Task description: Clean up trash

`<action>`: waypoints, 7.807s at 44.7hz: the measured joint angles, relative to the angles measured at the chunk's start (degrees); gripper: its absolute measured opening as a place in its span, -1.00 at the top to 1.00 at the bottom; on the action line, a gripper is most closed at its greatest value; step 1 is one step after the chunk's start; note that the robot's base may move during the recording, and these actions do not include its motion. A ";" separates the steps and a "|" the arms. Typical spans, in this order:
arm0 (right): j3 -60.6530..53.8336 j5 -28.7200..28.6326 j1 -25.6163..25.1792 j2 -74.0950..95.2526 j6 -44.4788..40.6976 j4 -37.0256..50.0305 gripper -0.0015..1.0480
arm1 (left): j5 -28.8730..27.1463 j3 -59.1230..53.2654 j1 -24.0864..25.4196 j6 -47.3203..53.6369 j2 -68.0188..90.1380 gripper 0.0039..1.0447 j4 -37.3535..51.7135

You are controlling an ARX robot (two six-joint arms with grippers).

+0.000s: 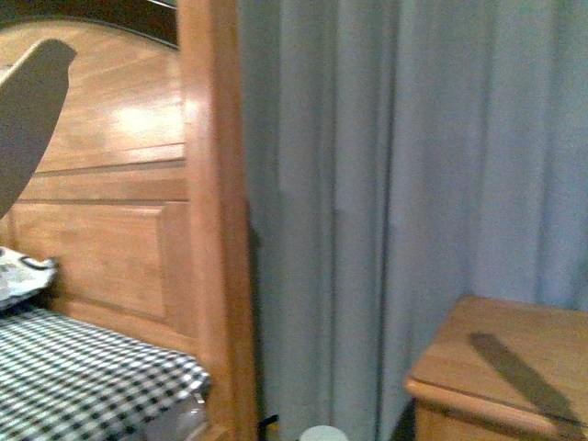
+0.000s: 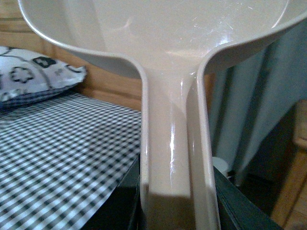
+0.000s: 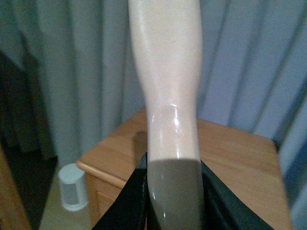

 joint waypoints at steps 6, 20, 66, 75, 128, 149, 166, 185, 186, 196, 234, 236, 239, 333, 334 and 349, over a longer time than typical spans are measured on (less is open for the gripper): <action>0.02 0.22 -0.09 0.00 0.00 0.02 0.61 | 0.11 0.00 0.00 0.00 -0.02 0.50 0.00; 0.04 0.04 -0.09 -0.02 0.00 0.04 0.61 | -0.07 0.00 0.04 -0.02 -0.09 0.50 0.00; 0.02 0.02 0.02 0.07 -0.20 0.02 0.61 | 10.99 20.31 14.88 16.31 41.27 0.51 -13.86; 0.02 0.00 0.04 0.02 -0.20 0.02 0.61 | 14.73 28.55 16.85 26.23 53.70 0.51 -17.62; 0.02 0.00 0.02 0.02 -0.20 0.02 0.61 | 12.37 53.09 6.21 31.69 78.01 0.51 -35.93; 17.09 0.74 4.66 15.47 -1.20 -28.00 0.61 | 12.55 53.09 6.19 31.69 78.01 0.51 -36.63; 51.47 -12.92 8.15 57.31 -3.91 -35.67 0.61 | 12.76 53.09 6.08 31.76 78.01 0.51 -36.63; 70.34 -16.41 8.09 81.24 -3.32 -38.71 0.61 | 12.74 53.09 6.10 31.78 78.01 0.51 -36.63; 70.49 -16.79 8.26 81.68 -3.34 -38.84 0.61 | 12.76 53.09 6.10 31.78 78.01 0.51 -36.63; 70.49 -26.86 12.00 83.10 -5.60 -43.36 0.61 | 12.76 53.09 6.08 31.78 78.01 0.51 -36.63; 64.57 -37.81 6.47 71.58 -8.33 -40.94 0.61 | 12.76 53.09 6.08 31.85 78.01 0.51 -36.63; 62.93 -36.06 6.80 70.86 -6.27 -38.40 0.61 | 12.76 53.09 6.08 31.85 78.01 0.51 -36.63; 60.72 -35.39 6.93 68.91 -3.26 -35.26 0.61 | 12.61 52.92 6.03 31.65 77.96 0.51 -36.04; 36.87 -36.79 -12.70 10.82 21.51 -34.53 0.61 | -34.45 17.05 -17.38 17.11 25.24 0.51 12.52; 36.87 -36.81 -12.70 10.82 21.53 -34.53 0.61 | -34.45 17.05 -17.38 17.11 25.24 0.51 12.52; 36.87 -36.79 -12.70 10.82 21.51 -34.53 0.61 | -34.45 17.03 -17.38 17.09 25.24 0.51 12.52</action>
